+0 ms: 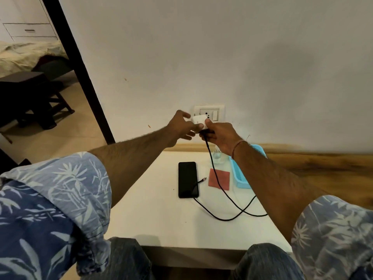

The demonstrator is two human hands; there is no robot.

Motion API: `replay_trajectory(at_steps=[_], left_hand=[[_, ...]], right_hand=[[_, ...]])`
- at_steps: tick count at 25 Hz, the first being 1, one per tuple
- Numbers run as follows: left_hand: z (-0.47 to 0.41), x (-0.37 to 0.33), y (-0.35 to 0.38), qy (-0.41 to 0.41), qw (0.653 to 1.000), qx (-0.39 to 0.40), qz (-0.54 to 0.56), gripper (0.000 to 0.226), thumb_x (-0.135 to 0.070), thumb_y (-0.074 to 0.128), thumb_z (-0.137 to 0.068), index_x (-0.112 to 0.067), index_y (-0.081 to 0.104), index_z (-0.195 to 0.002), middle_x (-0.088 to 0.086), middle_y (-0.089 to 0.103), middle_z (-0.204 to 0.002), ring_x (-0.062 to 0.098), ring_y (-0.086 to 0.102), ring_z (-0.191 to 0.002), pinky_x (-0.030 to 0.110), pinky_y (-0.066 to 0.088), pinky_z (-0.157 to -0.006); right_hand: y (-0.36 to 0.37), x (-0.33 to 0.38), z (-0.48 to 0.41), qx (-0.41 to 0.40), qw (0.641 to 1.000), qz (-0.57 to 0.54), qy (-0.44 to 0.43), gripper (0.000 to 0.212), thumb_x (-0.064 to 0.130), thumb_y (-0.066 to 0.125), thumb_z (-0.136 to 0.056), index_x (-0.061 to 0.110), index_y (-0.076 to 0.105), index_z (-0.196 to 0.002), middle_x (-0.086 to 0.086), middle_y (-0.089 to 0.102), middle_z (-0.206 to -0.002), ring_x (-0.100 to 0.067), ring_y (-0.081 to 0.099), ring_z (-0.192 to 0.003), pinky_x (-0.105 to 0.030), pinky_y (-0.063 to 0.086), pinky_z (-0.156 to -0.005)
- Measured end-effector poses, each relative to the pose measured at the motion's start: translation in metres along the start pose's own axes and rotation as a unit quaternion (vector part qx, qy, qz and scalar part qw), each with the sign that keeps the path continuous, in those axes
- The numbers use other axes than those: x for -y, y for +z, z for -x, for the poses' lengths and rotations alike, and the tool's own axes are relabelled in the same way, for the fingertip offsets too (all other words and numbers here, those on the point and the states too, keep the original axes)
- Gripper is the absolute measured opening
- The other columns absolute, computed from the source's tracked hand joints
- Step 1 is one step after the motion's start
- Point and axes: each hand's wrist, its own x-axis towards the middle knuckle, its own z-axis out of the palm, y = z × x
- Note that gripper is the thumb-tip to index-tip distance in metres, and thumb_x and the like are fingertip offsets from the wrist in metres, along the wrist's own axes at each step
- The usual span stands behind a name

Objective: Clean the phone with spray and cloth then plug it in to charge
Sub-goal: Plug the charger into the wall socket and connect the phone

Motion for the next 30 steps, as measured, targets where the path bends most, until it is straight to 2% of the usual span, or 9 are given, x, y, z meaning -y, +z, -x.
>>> replay_trajectory(at_steps=[3, 6, 11, 18, 24, 27, 30], left_hand=[[-0.011, 0.02, 0.015, -0.028, 0.995, -0.025, 0.09, 0.049, -0.015, 0.083, -0.082, -0.011, 0.049, -0.116, 0.022, 0.071, -0.104, 0.026, 0.073, -0.073, 0.033, 0.061, -0.066], [-0.029, 0.03, 0.029, -0.016, 0.992, -0.068, 0.108, 0.034, -0.009, 0.081, -0.084, -0.009, 0.057, -0.108, 0.023, 0.072, -0.103, 0.026, 0.074, -0.071, 0.032, 0.061, -0.066], [-0.06, 0.042, 0.046, -0.023, 0.99, -0.093, 0.107, 0.034, -0.009, 0.079, -0.086, -0.007, 0.059, -0.114, 0.02, 0.072, -0.103, 0.026, 0.074, -0.074, 0.033, 0.063, -0.069], [-0.092, 0.061, 0.06, -0.021, 0.986, -0.121, 0.114, 0.028, -0.009, 0.077, -0.088, -0.01, 0.061, -0.111, 0.019, 0.072, -0.1, 0.023, 0.072, -0.069, 0.03, 0.062, -0.064], [-0.102, 0.064, 0.065, 0.007, 0.981, -0.155, 0.118, 0.021, -0.012, 0.075, -0.09, -0.011, 0.063, -0.106, 0.018, 0.074, -0.098, 0.022, 0.072, -0.069, 0.028, 0.062, -0.062], [-0.106, 0.058, 0.068, 0.007, 0.978, -0.174, 0.114, 0.019, -0.015, 0.074, -0.091, -0.009, 0.064, -0.106, 0.017, 0.073, -0.095, 0.021, 0.07, -0.066, 0.033, 0.063, -0.064], [-0.107, 0.056, 0.066, 0.005, 0.977, -0.178, 0.115, 0.014, -0.013, 0.073, -0.092, -0.009, 0.065, -0.102, 0.015, 0.072, -0.093, 0.019, 0.068, -0.064, 0.028, 0.061, -0.06]], right_hand=[[-0.001, -0.01, -0.012, -0.039, 0.999, -0.008, 0.004, 0.039, 0.02, 0.06, -0.094, 0.001, 0.054, -0.128, -0.019, 0.066, -0.117, -0.032, 0.07, -0.096, -0.043, 0.056, -0.091], [-0.006, -0.018, -0.03, -0.072, 0.997, -0.014, 0.007, 0.038, 0.018, 0.061, -0.094, 0.002, 0.055, -0.128, -0.019, 0.067, -0.116, -0.032, 0.07, -0.095, -0.044, 0.056, -0.09], [-0.015, -0.026, -0.065, -0.105, 0.994, 0.005, 0.014, 0.035, 0.019, 0.063, -0.093, 0.002, 0.058, -0.123, -0.017, 0.069, -0.111, -0.026, 0.072, -0.085, -0.032, 0.06, -0.072], [-0.022, -0.041, -0.104, -0.138, 0.99, 0.032, 0.028, 0.034, 0.02, 0.066, -0.091, 0.004, 0.06, -0.12, -0.016, 0.07, -0.111, -0.025, 0.073, -0.081, -0.031, 0.06, -0.068], [-0.023, -0.035, -0.122, -0.152, 0.987, 0.036, 0.028, 0.037, 0.021, 0.069, -0.089, 0.001, 0.061, -0.118, -0.018, 0.07, -0.109, -0.029, 0.073, -0.081, -0.038, 0.062, -0.07], [-0.021, -0.027, -0.129, -0.172, 0.984, 0.039, 0.035, 0.039, 0.022, 0.071, -0.087, -0.001, 0.061, -0.116, -0.019, 0.071, -0.104, -0.03, 0.073, -0.077, -0.038, 0.062, -0.066], [-0.017, -0.025, -0.135, -0.173, 0.983, 0.034, 0.044, 0.041, 0.021, 0.073, -0.085, -0.002, 0.061, -0.117, -0.02, 0.07, -0.104, -0.032, 0.073, -0.077, -0.035, 0.06, -0.057]])
